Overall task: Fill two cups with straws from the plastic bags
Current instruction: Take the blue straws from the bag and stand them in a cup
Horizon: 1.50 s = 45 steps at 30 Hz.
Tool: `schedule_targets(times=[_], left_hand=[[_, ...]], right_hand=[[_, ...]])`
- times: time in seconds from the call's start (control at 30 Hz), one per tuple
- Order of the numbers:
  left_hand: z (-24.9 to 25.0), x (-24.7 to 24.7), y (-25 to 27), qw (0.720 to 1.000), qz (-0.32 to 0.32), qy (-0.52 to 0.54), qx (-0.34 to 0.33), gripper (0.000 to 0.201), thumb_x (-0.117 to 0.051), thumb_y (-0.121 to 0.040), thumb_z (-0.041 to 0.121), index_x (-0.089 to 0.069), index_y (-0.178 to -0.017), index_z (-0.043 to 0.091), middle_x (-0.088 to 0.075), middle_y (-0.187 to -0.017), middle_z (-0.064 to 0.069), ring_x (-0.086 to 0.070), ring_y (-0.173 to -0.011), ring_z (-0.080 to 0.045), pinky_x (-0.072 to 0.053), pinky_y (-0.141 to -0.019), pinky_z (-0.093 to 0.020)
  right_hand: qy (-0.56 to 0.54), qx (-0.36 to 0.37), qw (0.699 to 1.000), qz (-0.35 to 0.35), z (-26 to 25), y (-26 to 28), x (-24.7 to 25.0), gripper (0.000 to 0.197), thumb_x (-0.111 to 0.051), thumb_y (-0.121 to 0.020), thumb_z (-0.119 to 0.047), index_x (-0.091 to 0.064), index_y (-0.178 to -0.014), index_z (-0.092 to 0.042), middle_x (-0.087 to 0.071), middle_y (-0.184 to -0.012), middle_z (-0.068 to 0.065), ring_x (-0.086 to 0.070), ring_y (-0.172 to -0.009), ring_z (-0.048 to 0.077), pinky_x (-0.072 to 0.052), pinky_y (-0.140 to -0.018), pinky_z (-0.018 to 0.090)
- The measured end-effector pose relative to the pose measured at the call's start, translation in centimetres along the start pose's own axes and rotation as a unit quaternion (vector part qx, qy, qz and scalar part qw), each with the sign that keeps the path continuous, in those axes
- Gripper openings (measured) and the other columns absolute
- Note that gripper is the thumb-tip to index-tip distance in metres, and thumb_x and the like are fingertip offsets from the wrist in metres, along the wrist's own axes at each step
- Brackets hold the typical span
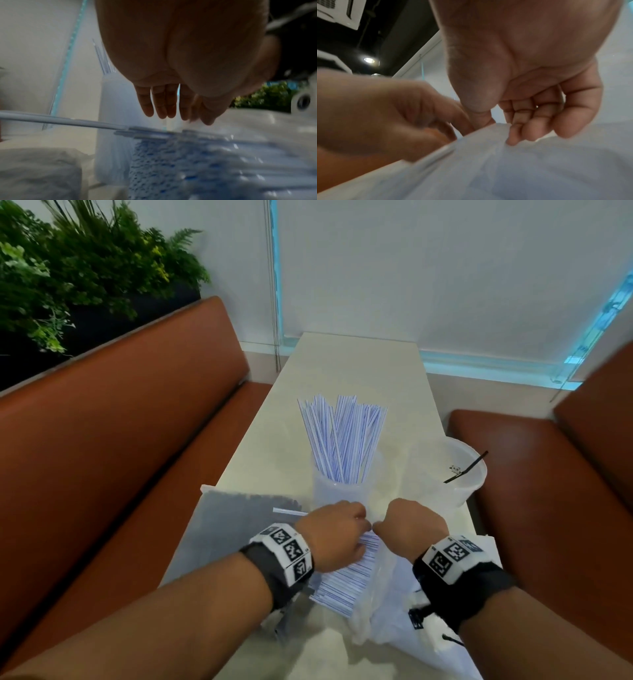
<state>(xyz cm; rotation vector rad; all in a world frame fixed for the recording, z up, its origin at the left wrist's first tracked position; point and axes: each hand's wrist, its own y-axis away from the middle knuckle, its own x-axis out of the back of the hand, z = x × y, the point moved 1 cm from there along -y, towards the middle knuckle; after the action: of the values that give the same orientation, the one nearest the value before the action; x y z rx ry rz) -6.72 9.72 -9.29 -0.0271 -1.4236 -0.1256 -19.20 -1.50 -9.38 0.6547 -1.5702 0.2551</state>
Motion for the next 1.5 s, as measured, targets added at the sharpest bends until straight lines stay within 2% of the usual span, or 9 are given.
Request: schedule_targets(times=[0.37, 0.53, 0.77, 0.87, 0.93, 1.13, 1.27, 1.37, 1.5], left_hand=[[0.5, -1.9, -2.4, 0.996, -0.054, 0.005, 0.071, 0.042, -0.055, -0.099, 0.040, -0.051, -0.127, 0.010, -0.059, -0.119, -0.011, -0.057, -0.109, -0.030, -0.047, -0.083, -0.040], [0.3, -1.1, -2.0, 0.993, -0.046, -0.103, 0.046, 0.028, -0.055, -0.098, 0.019, -0.053, -0.124, 0.011, -0.060, -0.116, -0.009, -0.056, -0.106, -0.029, -0.043, -0.073, -0.038], [-2.3, 0.3, 0.0, 0.985, -0.058, -0.140, 0.082, 0.027, -0.056, -0.093, 0.009, -0.047, -0.118, 0.013, -0.055, -0.102, -0.006, -0.058, -0.083, -0.026, -0.039, -0.061, -0.037], [-4.7, 1.1, 1.6, 0.986, -0.066, -0.119, 0.095, 0.026, -0.056, -0.093, 0.013, -0.043, -0.115, 0.016, -0.055, -0.088, -0.002, -0.055, -0.068, -0.025, -0.042, -0.058, -0.037], [-6.5, 1.5, 2.9, 0.987, -0.070, -0.105, 0.103, 0.017, -0.052, -0.096, 0.021, -0.045, -0.112, 0.020, -0.063, -0.090, 0.000, -0.062, -0.073, -0.025, -0.048, -0.064, -0.037], [-12.2, 2.4, 6.7, 0.985, -0.064, -0.100, 0.126, 0.019, -0.053, -0.095, 0.043, -0.053, -0.111, 0.032, -0.065, -0.099, 0.006, -0.064, -0.089, -0.019, -0.041, -0.068, -0.031], [-15.0, 2.8, 8.9, 0.983, -0.050, -0.084, 0.154, 0.018, -0.053, -0.094, 0.047, -0.053, -0.106, 0.033, -0.064, -0.100, 0.007, -0.060, -0.086, -0.017, -0.041, -0.069, -0.031], [-16.5, 3.2, 10.3, 0.979, -0.036, -0.075, 0.187, 0.020, -0.055, -0.094, 0.040, -0.054, -0.110, 0.029, -0.064, -0.105, 0.006, -0.060, -0.091, -0.019, -0.039, -0.070, -0.031], [-15.1, 3.7, 9.7, 0.985, 0.028, -0.066, 0.157, 0.022, -0.058, -0.092, 0.036, -0.055, -0.113, 0.027, -0.064, -0.105, 0.005, -0.060, -0.089, -0.020, -0.041, -0.069, -0.032]], right_hand=[[-0.023, 0.047, 0.998, -0.027, 0.2, 0.4, 0.5, 0.033, -0.042, -0.100, -0.021, -0.034, -0.067, -0.021, -0.036, -0.075, -0.006, -0.047, -0.081, 0.021, -0.037, -0.071, 0.030], [-0.058, 0.020, 0.998, -0.005, 0.1, 0.4, 0.9, 0.025, -0.046, -0.094, -0.030, -0.041, -0.071, -0.020, -0.049, -0.076, -0.004, -0.049, -0.071, 0.017, -0.032, -0.057, 0.029], [-0.074, 0.012, 0.997, 0.003, -0.1, 0.3, 1.1, 0.021, -0.044, -0.094, -0.037, -0.052, -0.084, -0.019, -0.057, -0.087, -0.005, -0.055, -0.080, 0.017, -0.039, -0.065, 0.030], [-0.100, 0.021, 0.995, 0.006, 0.2, 0.5, 1.0, 0.026, -0.044, -0.098, -0.037, -0.052, -0.121, -0.029, -0.060, -0.112, -0.004, -0.057, -0.098, 0.018, -0.042, -0.082, 0.032], [-0.102, 0.025, 0.994, 0.002, 0.3, 0.6, 0.9, 0.030, -0.043, -0.099, -0.037, -0.052, -0.128, -0.033, -0.060, -0.118, -0.003, -0.054, -0.097, 0.016, -0.041, -0.083, 0.032], [-0.116, 0.018, 0.993, -0.002, 0.3, 0.5, 0.4, 0.030, -0.042, -0.100, -0.038, -0.056, -0.127, -0.033, -0.059, -0.123, -0.001, -0.055, -0.100, 0.017, -0.043, -0.086, 0.032], [-0.141, 0.029, 0.989, 0.027, 0.1, 0.4, 0.7, 0.039, -0.037, -0.102, -0.054, -0.064, -0.108, -0.026, -0.063, -0.109, 0.004, -0.059, -0.099, 0.024, -0.049, -0.091, 0.040], [-0.258, 0.062, 0.955, 0.130, -0.4, 1.1, 1.8, 0.057, -0.029, -0.099, -0.061, -0.061, -0.087, -0.016, -0.065, -0.092, 0.009, -0.056, -0.087, 0.027, -0.042, -0.074, 0.038], [-0.540, 0.089, 0.820, 0.168, -2.4, 2.9, 3.3, 0.059, -0.033, -0.090, -0.069, -0.069, -0.108, -0.025, -0.070, -0.104, -0.005, -0.063, -0.103, 0.009, -0.046, -0.094, 0.035]])
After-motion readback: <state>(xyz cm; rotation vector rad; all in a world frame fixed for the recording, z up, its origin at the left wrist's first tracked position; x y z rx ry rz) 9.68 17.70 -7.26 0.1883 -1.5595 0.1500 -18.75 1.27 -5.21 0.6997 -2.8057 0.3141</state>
